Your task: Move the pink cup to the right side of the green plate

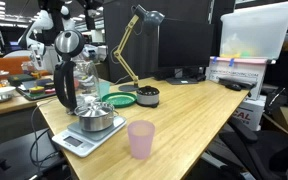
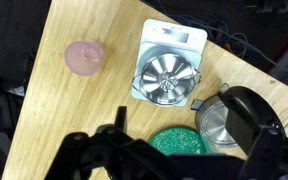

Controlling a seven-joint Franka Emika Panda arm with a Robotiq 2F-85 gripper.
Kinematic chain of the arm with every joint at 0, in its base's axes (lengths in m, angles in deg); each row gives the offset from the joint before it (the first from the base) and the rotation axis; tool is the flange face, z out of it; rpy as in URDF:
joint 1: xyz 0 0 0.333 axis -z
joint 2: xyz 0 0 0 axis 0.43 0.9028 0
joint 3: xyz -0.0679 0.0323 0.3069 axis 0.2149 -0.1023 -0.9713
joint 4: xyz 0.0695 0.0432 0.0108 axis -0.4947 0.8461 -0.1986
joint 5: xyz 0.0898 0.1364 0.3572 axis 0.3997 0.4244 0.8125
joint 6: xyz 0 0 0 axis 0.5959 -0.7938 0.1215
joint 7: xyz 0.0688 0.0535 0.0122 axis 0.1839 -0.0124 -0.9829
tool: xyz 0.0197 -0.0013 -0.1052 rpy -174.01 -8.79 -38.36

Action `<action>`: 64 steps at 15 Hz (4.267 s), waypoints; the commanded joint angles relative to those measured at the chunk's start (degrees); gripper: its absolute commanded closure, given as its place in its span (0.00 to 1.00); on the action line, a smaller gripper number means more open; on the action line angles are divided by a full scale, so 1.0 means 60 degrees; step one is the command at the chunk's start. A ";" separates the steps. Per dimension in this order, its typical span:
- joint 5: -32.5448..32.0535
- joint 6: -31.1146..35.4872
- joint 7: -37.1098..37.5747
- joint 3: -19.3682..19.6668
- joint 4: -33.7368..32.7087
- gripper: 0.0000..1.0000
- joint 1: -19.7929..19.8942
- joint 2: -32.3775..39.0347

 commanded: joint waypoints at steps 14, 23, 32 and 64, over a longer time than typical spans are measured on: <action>0.0064 -0.0016 -0.0046 -0.0082 -0.0014 0.00 0.0084 0.0014; 0.0064 -0.0016 -0.0046 -0.0082 -0.0014 0.00 0.0084 0.0014; -0.0499 0.1579 0.1310 -0.0221 0.0121 0.00 0.1009 0.0615; -0.0751 0.4473 0.4282 -0.0258 -0.0597 0.00 0.1766 0.5181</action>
